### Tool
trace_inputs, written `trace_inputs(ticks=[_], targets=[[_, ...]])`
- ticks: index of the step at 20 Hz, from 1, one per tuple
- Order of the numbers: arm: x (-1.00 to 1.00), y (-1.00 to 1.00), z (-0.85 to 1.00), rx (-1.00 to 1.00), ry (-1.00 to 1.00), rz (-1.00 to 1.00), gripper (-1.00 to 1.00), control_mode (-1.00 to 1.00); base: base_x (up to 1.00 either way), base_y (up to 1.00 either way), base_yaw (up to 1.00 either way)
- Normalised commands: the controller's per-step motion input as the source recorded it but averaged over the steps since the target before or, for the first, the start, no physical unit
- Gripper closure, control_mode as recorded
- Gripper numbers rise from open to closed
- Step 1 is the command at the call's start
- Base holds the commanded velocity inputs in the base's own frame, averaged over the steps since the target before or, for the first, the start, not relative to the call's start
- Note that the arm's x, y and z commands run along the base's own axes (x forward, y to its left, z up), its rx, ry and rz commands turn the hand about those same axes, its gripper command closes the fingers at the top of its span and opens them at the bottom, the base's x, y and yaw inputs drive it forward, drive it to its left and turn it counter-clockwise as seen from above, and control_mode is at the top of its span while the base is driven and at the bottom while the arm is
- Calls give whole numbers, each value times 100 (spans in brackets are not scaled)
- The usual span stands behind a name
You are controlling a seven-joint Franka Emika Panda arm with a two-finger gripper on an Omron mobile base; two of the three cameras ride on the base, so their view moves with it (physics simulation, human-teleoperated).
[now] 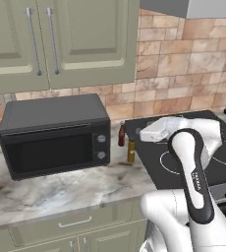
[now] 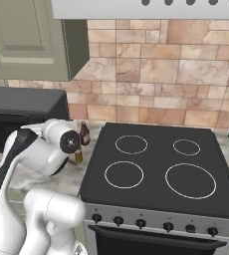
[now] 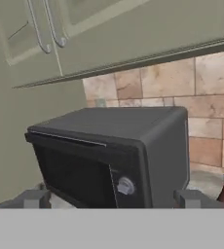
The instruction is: Collect the turmeric, ketchup, and shaker from the cabinet and place them next to the stove.
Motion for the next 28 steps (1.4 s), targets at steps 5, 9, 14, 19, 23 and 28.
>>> trace_inputs(ticks=[5, 9, 14, 19, 23, 28], targets=[[-68, 34, 17, -9, 14, -32, -100, -100, 0, 0, 0], [-70, 30, -2, -16, 12, -29, -100, -100, 0, 0, 0], [-64, 1, -39, -14, 8, -10, -100, -100, 0, 0, 0], [-38, 0, -26, 0, 3, -1, -100, -100, 0, 0, 0], [-53, -2, -9, 2, -3, -16, -100, -100, 0, 0, 0], [-36, 0, 0, 1, -6, -17, -100, 100, -23, -3, -14]])
